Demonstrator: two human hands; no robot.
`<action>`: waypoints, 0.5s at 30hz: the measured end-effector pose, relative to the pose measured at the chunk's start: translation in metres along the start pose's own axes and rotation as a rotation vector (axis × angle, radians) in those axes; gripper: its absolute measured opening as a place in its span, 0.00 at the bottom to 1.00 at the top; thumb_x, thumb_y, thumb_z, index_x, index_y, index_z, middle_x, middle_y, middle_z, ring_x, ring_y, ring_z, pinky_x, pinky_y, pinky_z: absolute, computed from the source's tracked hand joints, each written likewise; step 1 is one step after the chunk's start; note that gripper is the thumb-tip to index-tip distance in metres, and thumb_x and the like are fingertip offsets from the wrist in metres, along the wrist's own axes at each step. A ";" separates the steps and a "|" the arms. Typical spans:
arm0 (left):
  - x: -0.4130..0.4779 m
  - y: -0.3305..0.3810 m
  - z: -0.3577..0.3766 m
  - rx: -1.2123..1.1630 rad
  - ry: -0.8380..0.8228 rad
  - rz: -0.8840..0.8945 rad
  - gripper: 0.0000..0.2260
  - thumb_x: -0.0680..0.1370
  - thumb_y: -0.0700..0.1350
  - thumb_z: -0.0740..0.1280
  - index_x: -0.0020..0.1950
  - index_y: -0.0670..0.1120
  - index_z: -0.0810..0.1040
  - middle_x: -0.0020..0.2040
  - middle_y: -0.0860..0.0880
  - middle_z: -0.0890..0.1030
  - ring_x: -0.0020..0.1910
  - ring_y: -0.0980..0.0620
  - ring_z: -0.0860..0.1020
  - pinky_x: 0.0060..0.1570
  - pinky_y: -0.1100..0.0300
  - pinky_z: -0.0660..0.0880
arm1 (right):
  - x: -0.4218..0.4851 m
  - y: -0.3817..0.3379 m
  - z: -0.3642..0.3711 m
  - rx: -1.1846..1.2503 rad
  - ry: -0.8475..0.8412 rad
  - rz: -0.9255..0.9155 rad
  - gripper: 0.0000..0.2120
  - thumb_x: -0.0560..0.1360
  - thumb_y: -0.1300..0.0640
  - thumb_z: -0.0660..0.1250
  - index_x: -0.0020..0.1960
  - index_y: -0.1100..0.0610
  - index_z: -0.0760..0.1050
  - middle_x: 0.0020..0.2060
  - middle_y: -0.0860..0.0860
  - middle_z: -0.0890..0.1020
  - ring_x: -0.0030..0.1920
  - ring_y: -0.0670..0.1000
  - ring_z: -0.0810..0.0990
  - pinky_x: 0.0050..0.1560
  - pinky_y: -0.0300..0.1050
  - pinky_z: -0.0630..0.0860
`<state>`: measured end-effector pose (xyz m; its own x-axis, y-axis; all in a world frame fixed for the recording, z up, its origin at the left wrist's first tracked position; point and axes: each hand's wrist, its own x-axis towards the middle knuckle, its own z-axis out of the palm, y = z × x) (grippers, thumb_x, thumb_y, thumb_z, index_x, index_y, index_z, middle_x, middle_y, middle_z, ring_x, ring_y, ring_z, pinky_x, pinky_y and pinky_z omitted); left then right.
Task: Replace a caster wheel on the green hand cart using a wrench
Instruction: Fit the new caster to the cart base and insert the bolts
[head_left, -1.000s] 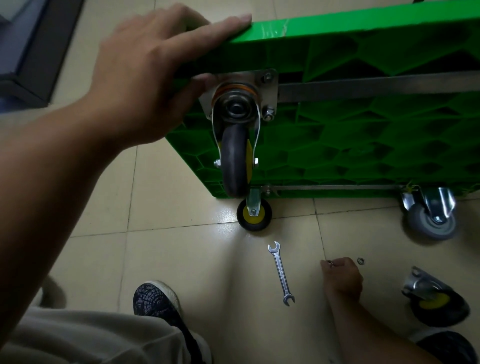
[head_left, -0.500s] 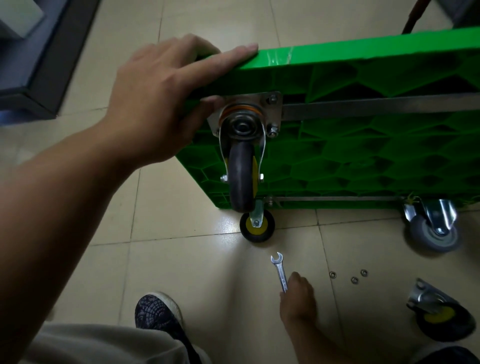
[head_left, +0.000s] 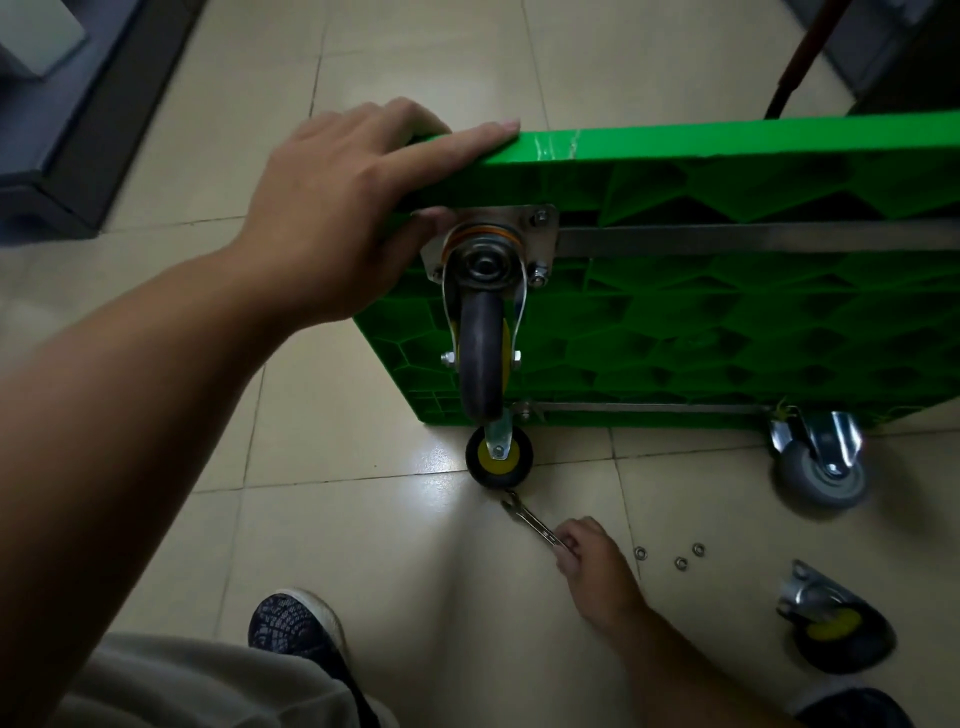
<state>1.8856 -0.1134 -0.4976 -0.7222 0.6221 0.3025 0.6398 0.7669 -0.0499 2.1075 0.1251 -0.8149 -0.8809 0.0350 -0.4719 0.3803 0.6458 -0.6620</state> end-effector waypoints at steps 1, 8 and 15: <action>0.000 0.001 -0.001 -0.007 -0.002 0.003 0.27 0.83 0.54 0.59 0.83 0.60 0.60 0.65 0.42 0.76 0.57 0.38 0.75 0.50 0.48 0.68 | 0.001 -0.004 -0.013 -0.011 -0.006 -0.045 0.05 0.79 0.64 0.66 0.48 0.55 0.78 0.45 0.49 0.76 0.43 0.49 0.77 0.45 0.45 0.75; -0.014 0.023 -0.011 -0.045 -0.008 -0.016 0.28 0.82 0.48 0.66 0.81 0.60 0.63 0.61 0.41 0.78 0.54 0.39 0.76 0.48 0.49 0.69 | -0.006 -0.067 -0.144 -0.166 0.013 -0.242 0.04 0.78 0.58 0.68 0.45 0.50 0.77 0.40 0.49 0.82 0.43 0.54 0.80 0.46 0.51 0.78; -0.044 0.060 -0.028 -0.033 -0.038 -0.120 0.30 0.81 0.47 0.68 0.81 0.62 0.63 0.60 0.41 0.79 0.53 0.39 0.77 0.47 0.51 0.67 | -0.066 -0.122 -0.221 0.038 0.056 -0.452 0.08 0.80 0.52 0.69 0.44 0.53 0.79 0.34 0.51 0.79 0.35 0.47 0.75 0.39 0.47 0.72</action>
<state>1.9634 -0.0992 -0.4871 -0.8028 0.5324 0.2685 0.5563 0.8308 0.0159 2.0569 0.2124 -0.5748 -0.9742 -0.2023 -0.0996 -0.0366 0.5776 -0.8155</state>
